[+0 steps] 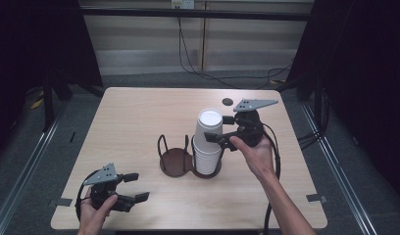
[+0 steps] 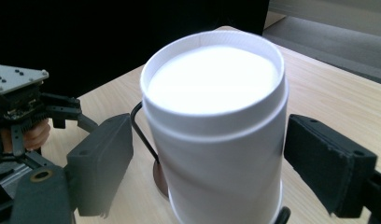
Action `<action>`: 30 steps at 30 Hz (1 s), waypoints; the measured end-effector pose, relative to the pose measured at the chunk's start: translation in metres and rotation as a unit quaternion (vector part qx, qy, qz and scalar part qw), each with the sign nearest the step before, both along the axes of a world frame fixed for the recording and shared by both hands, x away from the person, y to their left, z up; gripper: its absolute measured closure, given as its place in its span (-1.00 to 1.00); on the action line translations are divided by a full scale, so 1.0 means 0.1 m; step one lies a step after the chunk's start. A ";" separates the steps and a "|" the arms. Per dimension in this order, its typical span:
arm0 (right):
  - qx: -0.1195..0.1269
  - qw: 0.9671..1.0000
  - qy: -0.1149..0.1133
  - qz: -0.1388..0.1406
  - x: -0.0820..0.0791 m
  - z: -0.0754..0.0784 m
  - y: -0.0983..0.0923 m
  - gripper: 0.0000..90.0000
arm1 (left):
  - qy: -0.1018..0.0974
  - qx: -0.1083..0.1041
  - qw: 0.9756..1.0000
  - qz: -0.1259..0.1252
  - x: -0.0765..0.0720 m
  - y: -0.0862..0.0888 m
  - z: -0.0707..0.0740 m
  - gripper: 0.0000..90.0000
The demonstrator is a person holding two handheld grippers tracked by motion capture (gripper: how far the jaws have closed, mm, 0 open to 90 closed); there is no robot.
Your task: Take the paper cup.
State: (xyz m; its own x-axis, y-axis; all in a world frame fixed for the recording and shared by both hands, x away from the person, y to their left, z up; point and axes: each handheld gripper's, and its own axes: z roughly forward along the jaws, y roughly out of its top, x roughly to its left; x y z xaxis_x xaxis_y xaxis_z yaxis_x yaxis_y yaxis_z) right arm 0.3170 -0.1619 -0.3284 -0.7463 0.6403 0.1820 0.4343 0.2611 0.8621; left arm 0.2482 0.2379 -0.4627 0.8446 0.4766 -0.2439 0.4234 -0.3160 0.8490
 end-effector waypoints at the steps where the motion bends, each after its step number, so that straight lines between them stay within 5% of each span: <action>1: 0.000 1.000 0.000 0.000 0.00 0.00 0.00 -0.65 | 0.000 0.000 1.000 0.000 0.00 0.00 0.00 -0.63; 30: -0.094 0.995 0.036 0.023 0.23 0.06 0.21 -0.62 | 0.002 0.009 1.000 -0.012 -0.01 -0.03 -0.01 -0.63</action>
